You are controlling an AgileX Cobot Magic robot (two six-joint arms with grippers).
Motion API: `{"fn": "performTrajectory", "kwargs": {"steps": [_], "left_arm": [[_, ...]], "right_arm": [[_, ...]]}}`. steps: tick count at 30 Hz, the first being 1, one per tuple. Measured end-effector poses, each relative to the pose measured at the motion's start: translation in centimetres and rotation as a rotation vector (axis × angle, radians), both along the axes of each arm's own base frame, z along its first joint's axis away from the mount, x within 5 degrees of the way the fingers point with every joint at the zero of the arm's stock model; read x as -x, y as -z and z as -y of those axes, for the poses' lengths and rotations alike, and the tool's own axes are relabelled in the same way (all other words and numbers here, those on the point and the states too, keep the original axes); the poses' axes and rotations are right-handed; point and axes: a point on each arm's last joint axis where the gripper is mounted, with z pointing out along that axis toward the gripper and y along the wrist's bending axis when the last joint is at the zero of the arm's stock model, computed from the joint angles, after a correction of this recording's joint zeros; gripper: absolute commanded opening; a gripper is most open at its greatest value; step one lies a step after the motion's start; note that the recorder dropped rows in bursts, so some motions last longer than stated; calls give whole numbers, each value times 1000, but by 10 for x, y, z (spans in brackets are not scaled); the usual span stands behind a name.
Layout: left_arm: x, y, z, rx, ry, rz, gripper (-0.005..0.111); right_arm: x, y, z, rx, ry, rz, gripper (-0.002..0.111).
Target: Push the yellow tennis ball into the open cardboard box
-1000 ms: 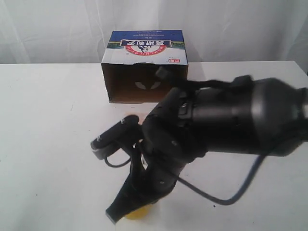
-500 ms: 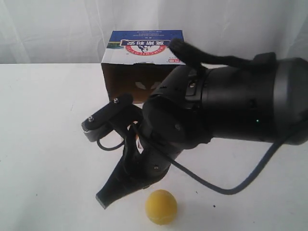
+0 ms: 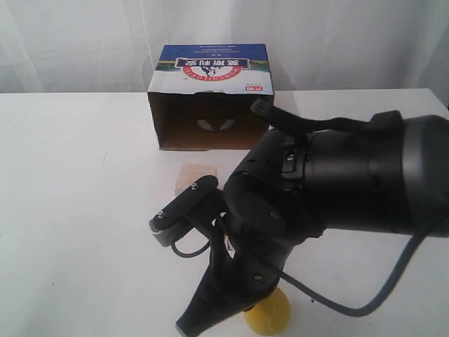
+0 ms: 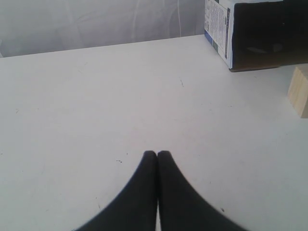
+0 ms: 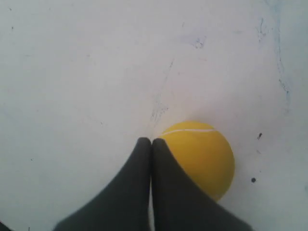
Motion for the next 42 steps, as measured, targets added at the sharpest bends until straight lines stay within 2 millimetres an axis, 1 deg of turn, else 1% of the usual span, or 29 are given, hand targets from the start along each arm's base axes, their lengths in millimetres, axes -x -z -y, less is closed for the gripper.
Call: {"fn": "performTrajectory", "kwargs": {"steps": [3, 6, 9, 12, 14, 20, 26, 29, 32, 37, 42], "left_arm": [[0, 0, 0, 0, 0, 0, 0], [0, 0, 0, 0, 0, 0, 0], [0, 0, 0, 0, 0, 0, 0], [0, 0, 0, 0, 0, 0, 0], [0, 0, 0, 0, 0, 0, 0], [0, 0, 0, 0, 0, 0, 0], [0, 0, 0, 0, 0, 0, 0], [0, 0, 0, 0, 0, 0, 0], [0, 0, 0, 0, 0, 0, 0], [0, 0, 0, 0, 0, 0, 0], [0, 0, 0, 0, 0, 0, 0]], "right_arm": [[0, -8, 7, 6, 16, -2, 0], [-1, -12, 18, 59, 34, -20, 0], [1, -21, 29, 112, 34, -15, 0], [5, -27, 37, 122, 38, -10, 0], [8, -24, 44, 137, 43, -24, 0], [20, 2, 57, 175, 56, -79, 0], [17, 16, 74, 199, 116, -114, 0], [15, 18, 79, 203, 134, -120, 0], [13, 17, 78, 186, 138, -106, 0], [4, 17, 79, 139, 153, -60, 0], [-8, 22, 84, 147, 163, -25, 0]]}}
